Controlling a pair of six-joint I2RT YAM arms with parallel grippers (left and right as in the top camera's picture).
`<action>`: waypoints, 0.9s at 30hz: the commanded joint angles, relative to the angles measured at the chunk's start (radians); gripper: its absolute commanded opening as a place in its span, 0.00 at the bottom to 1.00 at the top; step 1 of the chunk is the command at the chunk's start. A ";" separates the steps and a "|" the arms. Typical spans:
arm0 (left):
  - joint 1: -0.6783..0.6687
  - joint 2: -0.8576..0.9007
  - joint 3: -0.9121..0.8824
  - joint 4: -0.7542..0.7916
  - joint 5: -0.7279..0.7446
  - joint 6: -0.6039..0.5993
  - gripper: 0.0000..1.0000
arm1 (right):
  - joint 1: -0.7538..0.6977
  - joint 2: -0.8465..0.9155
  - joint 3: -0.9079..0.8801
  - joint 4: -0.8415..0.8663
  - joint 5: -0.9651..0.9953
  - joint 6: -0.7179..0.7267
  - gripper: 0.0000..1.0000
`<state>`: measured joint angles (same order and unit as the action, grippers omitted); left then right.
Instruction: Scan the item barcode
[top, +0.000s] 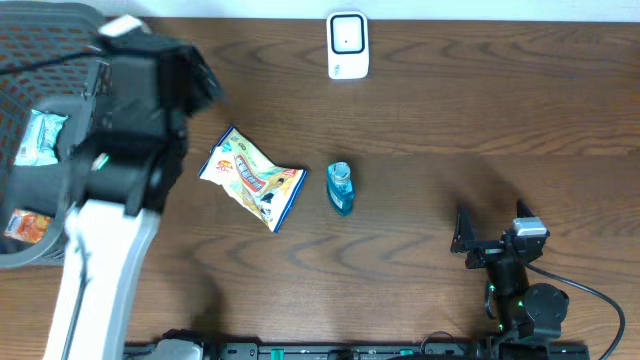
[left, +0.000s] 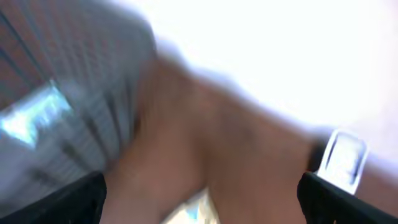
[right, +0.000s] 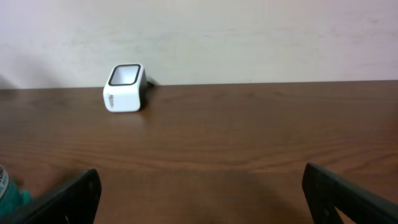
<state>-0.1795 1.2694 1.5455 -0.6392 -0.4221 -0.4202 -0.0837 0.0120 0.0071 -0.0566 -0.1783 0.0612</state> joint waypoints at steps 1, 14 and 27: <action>0.013 -0.069 0.019 0.116 -0.243 0.091 0.98 | 0.007 -0.005 -0.002 -0.005 0.008 0.012 0.99; 0.483 0.012 0.018 -0.031 -0.287 -0.243 0.98 | 0.007 -0.005 -0.002 -0.005 0.008 0.012 0.99; 0.805 0.365 0.018 -0.272 0.159 -0.771 0.98 | 0.007 -0.005 -0.002 -0.004 0.008 0.012 0.99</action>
<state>0.5980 1.5719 1.5620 -0.9104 -0.4038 -1.0855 -0.0837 0.0120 0.0071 -0.0563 -0.1783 0.0612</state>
